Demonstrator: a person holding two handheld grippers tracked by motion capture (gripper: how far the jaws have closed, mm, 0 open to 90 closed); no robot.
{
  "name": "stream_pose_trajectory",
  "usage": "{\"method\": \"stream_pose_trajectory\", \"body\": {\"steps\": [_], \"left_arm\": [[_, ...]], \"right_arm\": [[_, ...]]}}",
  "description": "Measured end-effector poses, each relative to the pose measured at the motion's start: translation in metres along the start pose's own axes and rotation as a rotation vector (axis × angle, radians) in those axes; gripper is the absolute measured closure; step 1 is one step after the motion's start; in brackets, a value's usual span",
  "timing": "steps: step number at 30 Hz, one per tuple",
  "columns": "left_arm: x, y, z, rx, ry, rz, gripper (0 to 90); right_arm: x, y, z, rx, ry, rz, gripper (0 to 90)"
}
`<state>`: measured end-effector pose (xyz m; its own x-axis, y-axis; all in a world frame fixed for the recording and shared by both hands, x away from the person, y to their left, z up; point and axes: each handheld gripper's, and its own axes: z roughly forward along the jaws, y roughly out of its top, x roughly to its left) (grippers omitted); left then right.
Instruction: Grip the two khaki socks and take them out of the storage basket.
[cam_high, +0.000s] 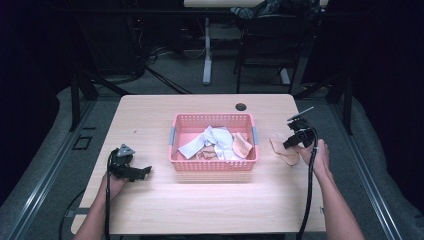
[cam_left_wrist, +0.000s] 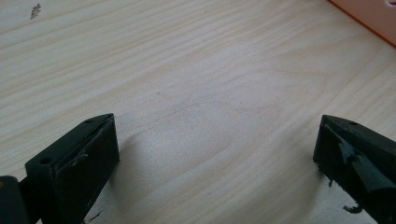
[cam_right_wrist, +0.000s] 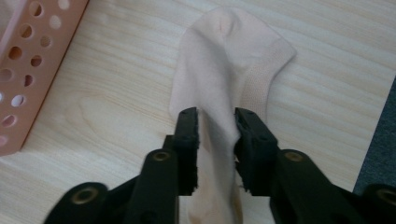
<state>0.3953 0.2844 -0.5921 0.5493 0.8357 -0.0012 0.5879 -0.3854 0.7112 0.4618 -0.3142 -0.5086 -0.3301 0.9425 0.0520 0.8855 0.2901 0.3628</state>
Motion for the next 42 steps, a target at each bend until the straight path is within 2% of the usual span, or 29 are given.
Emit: {"method": "stream_pose_trajectory", "body": {"steps": [5, 10, 11, 12, 14, 20, 22, 28, 32, 37, 42], "left_arm": [[0.000, 0.000, 0.000, 0.000, 0.000, 0.000, 0.0], [0.000, 0.000, 0.000, 0.000, 0.000, 0.000, 0.0], [0.000, 0.000, 0.000, 0.000, 0.000, 0.000, 0.0], [0.000, 0.000, 0.000, 0.000, 0.000, 0.000, 0.0], [0.000, 0.000, 0.000, 0.000, 0.000, 0.002, 0.0], [0.000, 0.000, 0.000, 0.000, 0.000, 0.002, 0.0], [0.000, 0.000, 0.000, 0.000, 0.000, 0.002, 0.0], [0.000, 0.000, 0.000, 0.001, 0.000, 0.002, 0.0], [0.000, 0.000, 0.000, 0.001, -0.001, 0.002, 0.0], [0.000, 0.000, 0.000, 0.000, 0.002, 0.001, 0.0], [0.000, 0.000, 0.000, 0.000, 0.002, 0.001, 0.0]], "right_arm": [[-0.002, 0.001, -0.011, -0.047, 0.027, -0.011, 38.9], [0.002, 0.003, -0.027, -0.116, 0.055, -0.009, 22.9], [0.002, 0.003, -0.027, -0.116, 0.055, -0.009, 22.9], [0.005, 0.004, -0.032, -0.129, 0.056, -0.038, 18.5], [0.009, 0.005, -0.035, -0.142, 0.073, -0.037, 14.9], [0.025, 0.011, -0.048, -0.173, 0.095, -0.087, 9.3], [0.032, 0.014, -0.052, -0.188, 0.087, -0.106, 7.8], [0.052, 0.024, -0.060, -0.191, 0.103, -0.155, 0.0], [0.069, 0.031, -0.066, -0.213, 0.118, -0.195, 0.0], [0.091, 0.044, -0.065, -0.217, 0.166, -0.251, 0.0], [0.113, 0.057, -0.057, -0.186, 0.173, -0.305, 2.5]]}}
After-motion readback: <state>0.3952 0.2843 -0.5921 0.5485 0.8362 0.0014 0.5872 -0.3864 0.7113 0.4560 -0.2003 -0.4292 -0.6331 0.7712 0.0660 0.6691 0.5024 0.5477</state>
